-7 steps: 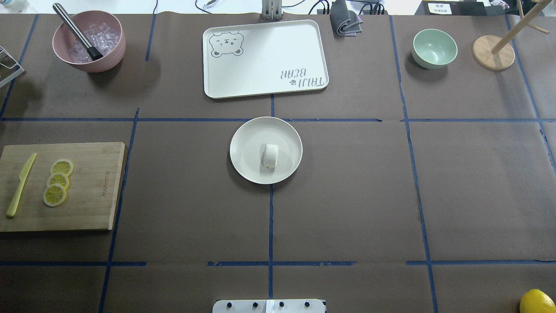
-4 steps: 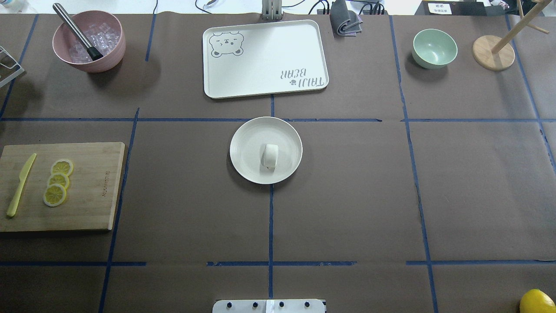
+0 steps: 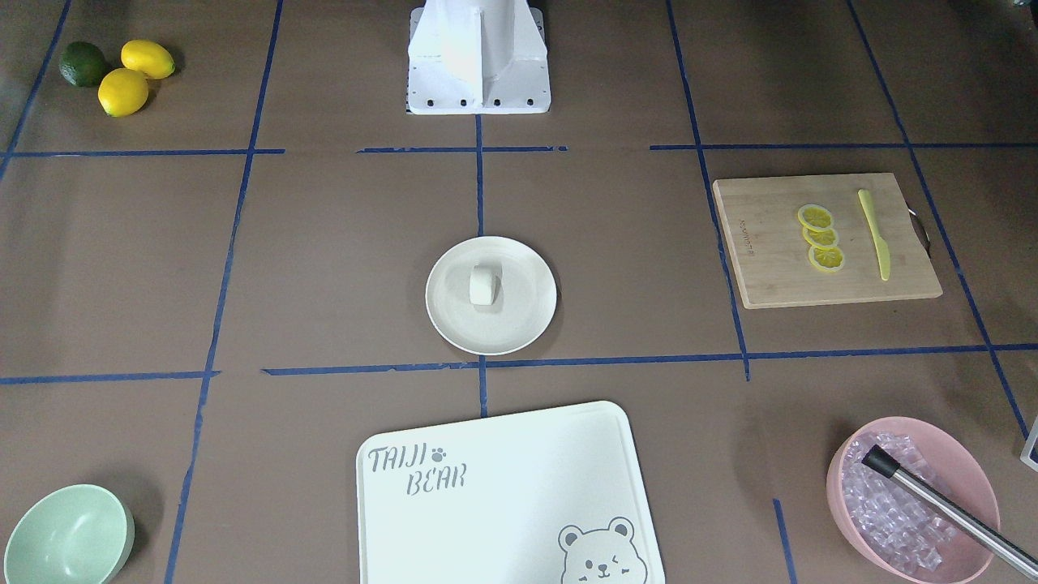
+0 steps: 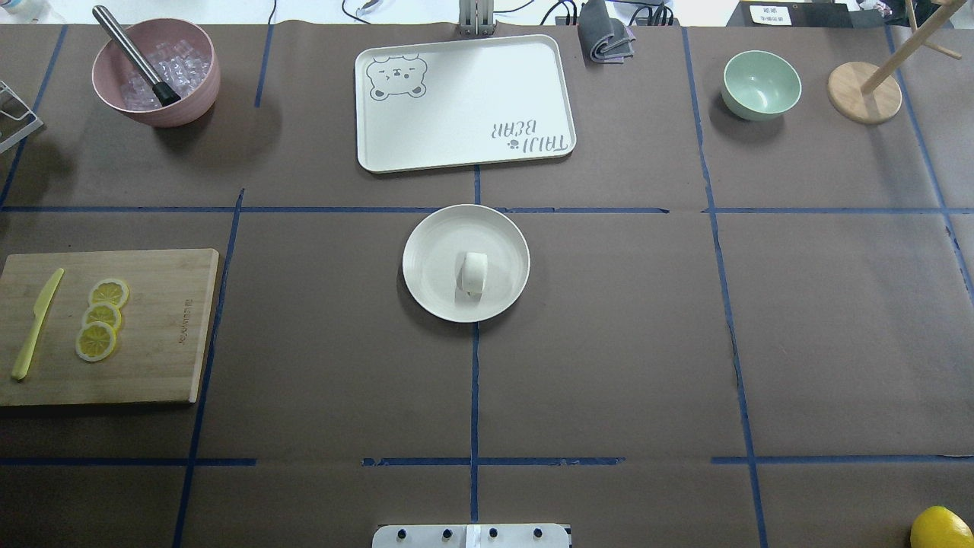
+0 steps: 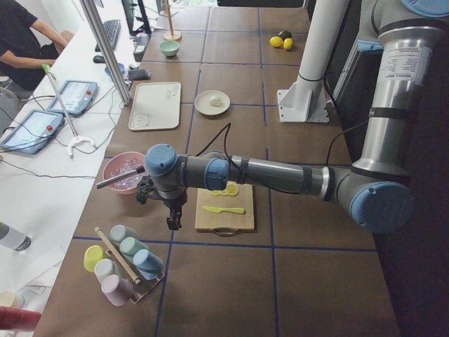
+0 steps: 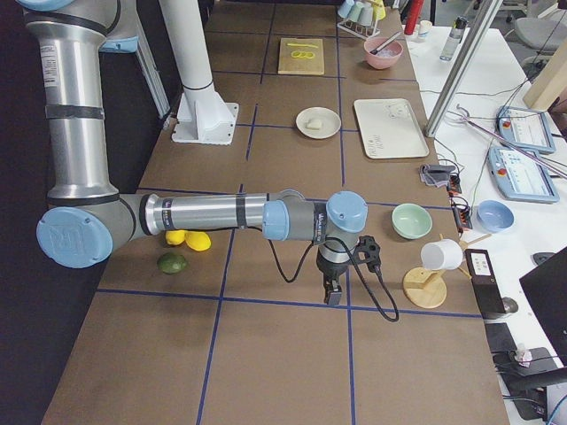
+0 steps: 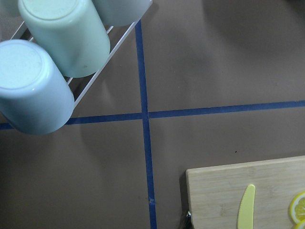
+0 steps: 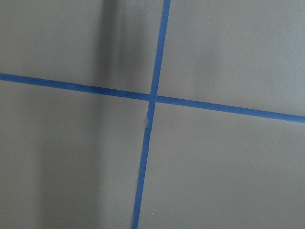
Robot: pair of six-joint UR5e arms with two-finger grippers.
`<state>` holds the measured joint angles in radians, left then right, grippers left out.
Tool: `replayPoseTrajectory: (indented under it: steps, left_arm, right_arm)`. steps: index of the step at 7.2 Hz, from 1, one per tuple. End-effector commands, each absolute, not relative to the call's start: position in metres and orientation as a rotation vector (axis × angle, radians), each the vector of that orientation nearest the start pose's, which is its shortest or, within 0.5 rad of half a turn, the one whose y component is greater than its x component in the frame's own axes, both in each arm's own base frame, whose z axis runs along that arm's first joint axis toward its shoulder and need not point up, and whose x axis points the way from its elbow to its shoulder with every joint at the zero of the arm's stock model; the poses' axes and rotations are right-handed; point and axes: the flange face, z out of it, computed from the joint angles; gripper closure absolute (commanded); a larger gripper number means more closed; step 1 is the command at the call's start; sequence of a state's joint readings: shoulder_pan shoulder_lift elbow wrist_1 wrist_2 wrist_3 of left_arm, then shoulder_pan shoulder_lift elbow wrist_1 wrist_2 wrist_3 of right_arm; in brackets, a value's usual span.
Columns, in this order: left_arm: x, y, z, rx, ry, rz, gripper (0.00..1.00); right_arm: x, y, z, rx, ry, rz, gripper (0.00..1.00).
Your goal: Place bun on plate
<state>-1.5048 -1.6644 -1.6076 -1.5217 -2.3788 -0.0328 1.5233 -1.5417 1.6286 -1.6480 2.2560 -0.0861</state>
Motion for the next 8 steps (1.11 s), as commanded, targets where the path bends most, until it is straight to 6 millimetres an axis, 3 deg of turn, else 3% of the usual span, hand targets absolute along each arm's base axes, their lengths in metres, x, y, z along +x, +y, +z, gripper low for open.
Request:
replayPoseTrajectory:
  steps: [1,8]
  left_arm:
    - [-0.027,-0.531,0.598,0.032,0.808,0.061,0.00]
    - [-0.027,-0.518,0.613,0.005,0.805,0.052,0.00]
  right_arm:
    - [0.045,-0.507,0.628,0.020,-0.701,-0.128,0.00]
    - [0.042,-0.505,0.624,0.019,-0.749,-0.117,0.00]
